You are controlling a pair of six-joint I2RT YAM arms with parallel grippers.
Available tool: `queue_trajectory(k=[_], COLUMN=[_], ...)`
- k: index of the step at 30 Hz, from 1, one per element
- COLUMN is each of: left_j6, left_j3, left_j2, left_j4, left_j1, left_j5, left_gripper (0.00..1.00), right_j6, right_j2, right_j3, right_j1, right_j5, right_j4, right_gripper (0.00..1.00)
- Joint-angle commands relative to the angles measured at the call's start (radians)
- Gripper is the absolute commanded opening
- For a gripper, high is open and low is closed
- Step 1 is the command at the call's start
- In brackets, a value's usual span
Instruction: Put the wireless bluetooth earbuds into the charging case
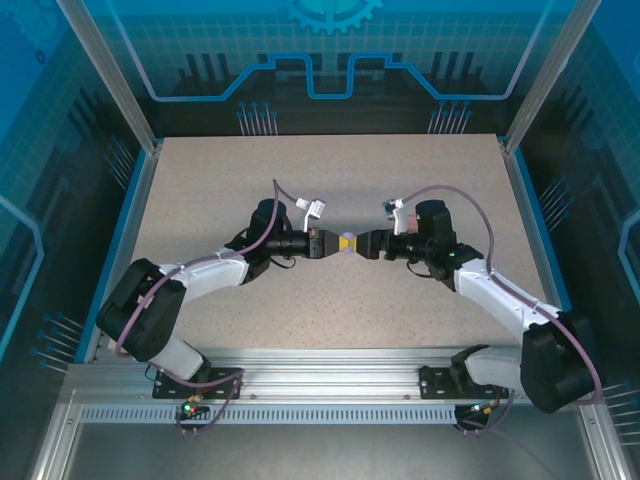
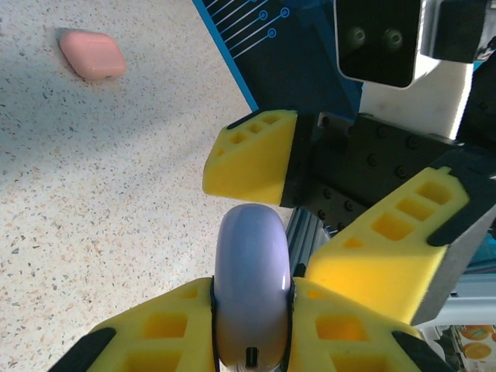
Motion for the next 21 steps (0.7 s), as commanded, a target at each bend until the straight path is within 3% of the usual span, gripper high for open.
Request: queue_trajectory(k=[1,14,21], left_j6=[0.027,0.016,0.017], left_j3=[0.031,0.027,0.028], left_j2=[-0.022,-0.054,-0.053], left_j4=[-0.001,0.016,0.02], left_j1=[0.007,0.007,0.007], left_j5=[0.025,0.034,0.033], left_gripper=[0.0,0.0,0.0], right_j6=[-0.016,0.026,0.031], right_j2=[0.015,0.082,-0.028], right_j3=[-0.017,-0.058,-0.093], right_j1=[0.011,-0.047,-0.071], right_j5=[0.008,0.047,-0.046], right_j4=[0.02,0.031,0.036], right_gripper=[0.72,0.61,0.62])
